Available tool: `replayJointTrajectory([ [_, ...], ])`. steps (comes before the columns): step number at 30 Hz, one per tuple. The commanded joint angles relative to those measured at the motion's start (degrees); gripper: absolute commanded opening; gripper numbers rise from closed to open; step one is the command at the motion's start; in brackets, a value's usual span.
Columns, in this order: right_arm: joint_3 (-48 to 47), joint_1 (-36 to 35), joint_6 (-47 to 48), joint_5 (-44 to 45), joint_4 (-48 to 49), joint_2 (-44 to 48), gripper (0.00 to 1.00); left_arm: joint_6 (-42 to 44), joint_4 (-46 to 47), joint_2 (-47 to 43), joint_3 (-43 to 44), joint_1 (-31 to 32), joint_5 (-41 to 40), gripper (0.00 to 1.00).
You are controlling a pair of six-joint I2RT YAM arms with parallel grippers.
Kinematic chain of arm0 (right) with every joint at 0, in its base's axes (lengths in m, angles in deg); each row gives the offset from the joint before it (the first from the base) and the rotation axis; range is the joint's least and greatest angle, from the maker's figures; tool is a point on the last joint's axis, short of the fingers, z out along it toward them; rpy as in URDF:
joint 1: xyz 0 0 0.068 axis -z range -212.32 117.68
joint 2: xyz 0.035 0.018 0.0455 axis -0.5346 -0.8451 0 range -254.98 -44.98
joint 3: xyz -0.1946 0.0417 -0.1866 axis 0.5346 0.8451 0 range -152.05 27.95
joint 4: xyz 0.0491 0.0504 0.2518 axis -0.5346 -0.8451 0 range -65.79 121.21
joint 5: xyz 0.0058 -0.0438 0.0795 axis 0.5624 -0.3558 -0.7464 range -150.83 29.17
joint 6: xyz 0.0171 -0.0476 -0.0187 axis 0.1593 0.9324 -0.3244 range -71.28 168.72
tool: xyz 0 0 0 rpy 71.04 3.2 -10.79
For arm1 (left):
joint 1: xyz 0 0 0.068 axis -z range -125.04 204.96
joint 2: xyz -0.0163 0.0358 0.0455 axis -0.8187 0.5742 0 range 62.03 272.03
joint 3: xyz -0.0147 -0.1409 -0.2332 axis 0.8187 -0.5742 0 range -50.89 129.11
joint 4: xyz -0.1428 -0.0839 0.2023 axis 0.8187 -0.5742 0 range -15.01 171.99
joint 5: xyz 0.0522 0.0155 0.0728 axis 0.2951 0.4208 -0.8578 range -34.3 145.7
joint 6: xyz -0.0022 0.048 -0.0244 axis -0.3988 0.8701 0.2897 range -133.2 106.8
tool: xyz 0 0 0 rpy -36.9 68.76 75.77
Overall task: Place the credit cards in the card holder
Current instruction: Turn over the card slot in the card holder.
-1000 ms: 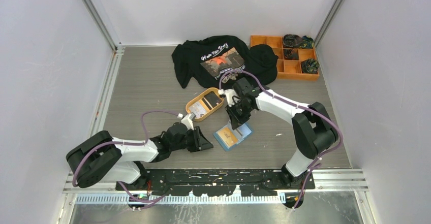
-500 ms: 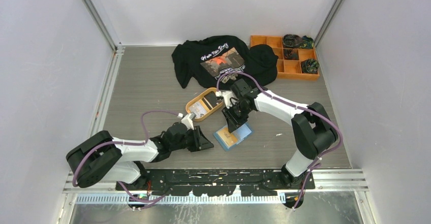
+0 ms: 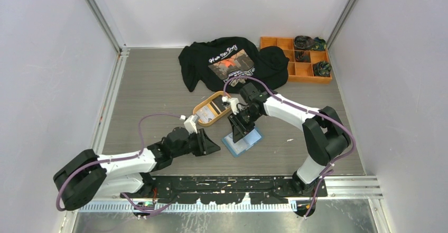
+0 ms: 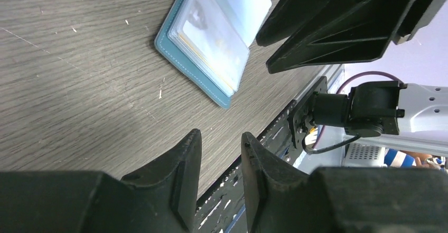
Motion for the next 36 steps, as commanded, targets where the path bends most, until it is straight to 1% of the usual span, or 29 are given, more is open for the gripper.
replayJointTrajectory([
  [1, -3.1, 0.0, 2.4, -4.1, -1.7, 1.2, 0.36, 2.4, -2.5, -4.5, -0.7, 0.1, -2.7, 0.35],
  [3, -4.5, 0.5, 4.7, -4.3, -3.4, 3.2, 0.36, 3.6, -2.6, -6.1, -0.9, 0.1, -3.2, 0.38],
  [6, -5.7, 0.8, 9.3, -2.1, -5.4, 8.2, 0.37, 6.1, -3.9, -9.1, -0.6, -0.1, -5.1, 0.51],
  [9, -5.1, 0.8, 13.2, 4.8, -3.3, 16.1, 0.41, 9.0, -7.0, -13.6, 0.1, -0.3, -7.9, 0.63],
  [10, -4.6, 0.8, 14.4, 7.9, -1.2, 18.9, 0.47, 9.8, -8.2, -15.4, 0.5, -0.4, -10.2, 0.67],
  [11, -4.1, 0.8, 16.1, 10.5, 0.8, 21.2, 0.60, 10.5, -9.5, -17.3, 0.8, -0.6, -11.7, 0.70],
  [13, -2.6, 1.0, 17.1, 15.8, 6.4, 25.8, 0.95, 11.8, -11.8, -21.6, 2.0, -0.8, -14.0, 0.77],
  [14, -1.3, 1.6, 15.9, 16.5, 10.1, 27.4, 0.99, 12.5, -13.0, -22.7, 2.6, -1.0, -15.1, 0.80],
  [16, -0.8, 3.8, 11.6, 14.1, 16.0, 28.5, 0.99, 13.3, -14.8, -25.8, 4.0, -1.7, -17.3, 0.84],
  [19, -6.3, 7.1, 5.4, 1.9, 16.3, 24.5, 1.00, 15.5, -15.3, -26.5, 6.8, -3.7, -18.3, 0.86],
  [21, -9.1, 7.3, 2.7, -3.1, 16.1, 20.6, 0.99, 15.8, -15.3, -24.4, 9.0, -6.0, -16.9, 0.86],
  [24, -13.6, 7.3, -1.8, -6.7, 17.1, 14.3, 0.99, 15.3, -13.8, -19.2, 11.4, -9.3, -13.0, 0.85],
  [27, -19.1, 7.3, -5.4, -8.2, 14.7, 6.5, 0.93, 15.3, -10.5, -14.3, 11.7, -10.8, -11.8, 0.78],
  [29, -22.4, 7.3, -7.3, -9.2, 12.8, 1.5, 0.88, 16.1, -10.0, -12.3, 11.8, -11.1, -13.3, 0.75],
  [30, -23.7, 7.3, -10.0, -9.4, 12.7, -0.9, 0.84, 16.4, -10.0, -11.7, 11.7, -11.2, -14.3, 0.74],
  [31, -24.9, 7.3, -12.1, -9.5, 12.7, -3.3, 0.80, 16.4, -10.3, -11.2, 11.7, -11.3, -15.4, 0.73],
  [33, -27.6, 7.0, -15.4, -9.5, 11.9, -8.2, 0.72, 13.2, -10.9, -11.0, 11.5, -12.4, -16.6, 0.70],
  [35, -31.6, 6.2, -16.2, -9.0, 9.1, -13.8, 0.64, 11.6, -12.3, -10.7, 11.9, -13.0, -17.9, 0.62],
  [36, -33.7, 5.8, -16.0, -8.5, 7.2, -16.0, 0.63, 10.7, -14.6, -10.4, 12.4, -13.0, -20.0, 0.61],
])
